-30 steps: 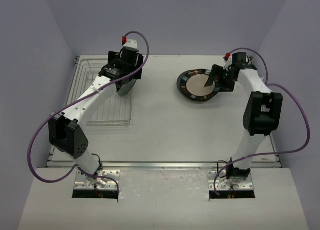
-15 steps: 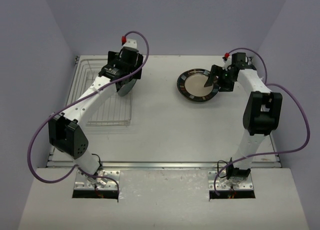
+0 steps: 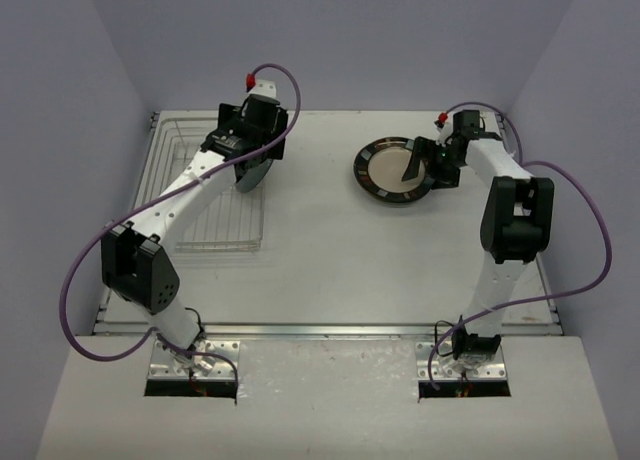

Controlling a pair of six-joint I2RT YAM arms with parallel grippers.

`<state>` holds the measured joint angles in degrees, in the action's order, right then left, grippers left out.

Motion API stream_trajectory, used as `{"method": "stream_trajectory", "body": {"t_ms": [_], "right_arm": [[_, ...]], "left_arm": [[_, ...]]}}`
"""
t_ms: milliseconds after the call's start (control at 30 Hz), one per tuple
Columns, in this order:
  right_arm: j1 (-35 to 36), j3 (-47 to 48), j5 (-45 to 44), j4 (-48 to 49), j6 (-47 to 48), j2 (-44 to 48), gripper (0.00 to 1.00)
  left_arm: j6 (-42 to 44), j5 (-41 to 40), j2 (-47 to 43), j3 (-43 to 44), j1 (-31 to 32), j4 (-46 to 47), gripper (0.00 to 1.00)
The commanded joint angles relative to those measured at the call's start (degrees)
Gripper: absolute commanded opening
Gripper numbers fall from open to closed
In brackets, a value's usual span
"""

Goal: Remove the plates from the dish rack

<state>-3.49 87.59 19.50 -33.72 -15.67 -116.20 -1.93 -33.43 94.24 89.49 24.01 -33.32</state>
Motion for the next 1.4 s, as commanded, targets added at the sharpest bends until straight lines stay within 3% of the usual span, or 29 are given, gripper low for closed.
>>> {"method": "stream_trajectory", "body": {"t_ms": [0, 233, 467, 1100, 1367], "right_arm": [[0.6, 2.2, 4.0, 1.7, 1.4, 4.5, 0.99], [1.4, 9.3, 3.4, -4.2, 2.9, -0.8, 0.99], [1.7, 9.1, 2.1, -5.1, 3.9, -1.7, 0.99], [1.7, 4.2, -3.8, -8.7, 12.4, 7.1, 0.99], [1.8, 5.1, 4.2, -10.0, 8.8, 13.6, 0.99]], "left_arm": [[0.1, -0.7, 1.4, 1.8, 0.0, 1.3, 1.00], [-0.4, -0.4, 4.1, 4.5, 0.0, 0.0, 1.00], [-0.2, -0.5, 4.2, 3.4, 0.0, 0.6, 1.00], [1.3, -5.0, 9.6, 6.6, 1.9, 0.3, 1.00], [1.7, -6.1, 14.0, 9.3, 2.5, -0.2, 1.00]]}}
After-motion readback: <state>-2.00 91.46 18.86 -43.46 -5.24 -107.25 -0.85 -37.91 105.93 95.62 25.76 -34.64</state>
